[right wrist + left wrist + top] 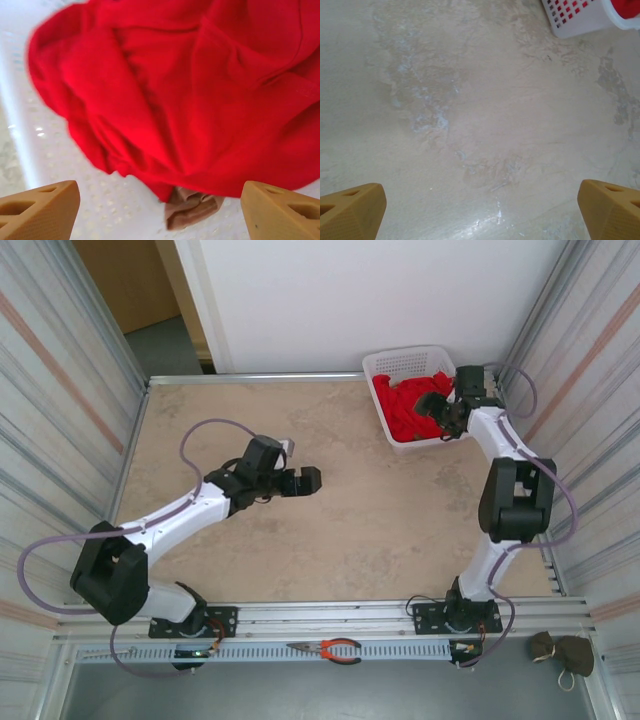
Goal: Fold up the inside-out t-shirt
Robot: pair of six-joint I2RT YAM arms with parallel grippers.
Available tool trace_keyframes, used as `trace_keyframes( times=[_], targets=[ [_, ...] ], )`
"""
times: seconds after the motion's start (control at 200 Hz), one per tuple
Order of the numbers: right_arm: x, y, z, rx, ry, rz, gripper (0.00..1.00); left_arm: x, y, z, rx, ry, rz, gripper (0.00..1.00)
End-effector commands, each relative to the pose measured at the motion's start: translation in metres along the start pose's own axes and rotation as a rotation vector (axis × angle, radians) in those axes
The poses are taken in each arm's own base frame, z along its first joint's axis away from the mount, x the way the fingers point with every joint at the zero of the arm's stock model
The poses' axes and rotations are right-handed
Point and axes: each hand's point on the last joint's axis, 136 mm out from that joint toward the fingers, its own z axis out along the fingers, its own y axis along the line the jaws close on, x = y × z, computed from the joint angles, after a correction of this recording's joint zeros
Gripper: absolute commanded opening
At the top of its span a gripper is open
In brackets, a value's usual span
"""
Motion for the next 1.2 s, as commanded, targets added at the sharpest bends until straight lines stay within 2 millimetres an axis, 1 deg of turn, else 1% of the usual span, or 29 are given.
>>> trace_keyframes(
  times=[0.0, 0.045, 0.11, 0.24, 0.331, 0.386, 0.496, 0.576, 0.721, 0.792, 0.842, 0.892, 1.012, 1.067, 1.107, 1.132, 1.187, 1.197],
  targets=[
    [-0.008, -0.02, 0.008, 0.059, 0.019, 0.029, 0.81, -0.006, -0.008, 0.0, 0.011, -0.023, 0.001, 0.99],
    [-0.008, -0.035, 0.013, 0.091, 0.032, 0.066, 0.8, -0.003, -0.008, 0.001, 0.008, -0.016, -0.001, 0.99],
    [-0.006, -0.055, 0.013, 0.135, 0.049, 0.126, 0.78, 0.0, -0.007, 0.002, 0.007, -0.01, -0.005, 0.99],
    [0.002, -0.091, -0.002, 0.214, 0.034, 0.235, 0.76, 0.006, -0.006, 0.004, 0.011, -0.006, -0.015, 0.99],
    [0.01, -0.105, -0.017, 0.247, 0.019, 0.272, 0.75, 0.009, -0.004, 0.007, 0.012, 0.001, -0.02, 0.99],
    [0.018, -0.113, -0.024, 0.271, 0.017, 0.293, 0.75, 0.011, -0.004, 0.009, 0.014, 0.008, -0.02, 0.99],
    [0.028, -0.123, -0.039, 0.284, 0.0, 0.328, 0.76, 0.014, -0.004, 0.011, 0.017, 0.02, -0.02, 0.99],
    [0.026, -0.117, -0.048, 0.24, -0.033, 0.333, 0.78, 0.016, -0.004, 0.011, 0.02, 0.021, -0.022, 0.99],
    [0.003, -0.091, -0.065, 0.162, -0.076, 0.265, 0.84, 0.015, -0.005, 0.008, 0.024, 0.016, -0.017, 0.99],
    [-0.005, -0.082, -0.066, 0.168, -0.069, 0.221, 0.86, 0.015, -0.005, 0.007, 0.027, 0.013, -0.016, 0.99],
    [-0.007, -0.077, -0.061, 0.179, -0.052, 0.201, 0.86, 0.014, -0.005, 0.006, 0.028, 0.008, -0.018, 0.99],
    [-0.007, -0.076, -0.052, 0.192, -0.029, 0.194, 0.86, 0.014, -0.007, 0.006, 0.034, 0.006, -0.017, 0.99],
    [0.005, -0.082, -0.023, 0.219, 0.037, 0.208, 0.84, 0.012, -0.007, 0.001, 0.032, 0.0, -0.006, 0.99],
    [0.012, -0.086, -0.012, 0.224, 0.068, 0.222, 0.8, 0.011, -0.007, -0.002, 0.03, -0.003, 0.003, 0.99],
    [0.015, -0.087, -0.005, 0.222, 0.083, 0.228, 0.74, 0.011, -0.007, -0.005, 0.029, -0.008, 0.005, 0.99],
    [0.016, -0.087, -0.003, 0.216, 0.09, 0.231, 0.67, 0.011, -0.008, -0.007, 0.031, -0.011, 0.008, 0.99],
    [0.015, -0.085, -0.001, 0.191, 0.097, 0.232, 0.46, 0.009, -0.007, -0.011, 0.031, -0.019, 0.01, 0.99],
    [0.013, -0.083, -0.002, 0.185, 0.094, 0.23, 0.43, 0.009, -0.007, -0.012, 0.032, -0.021, 0.01, 0.99]
  ],
)
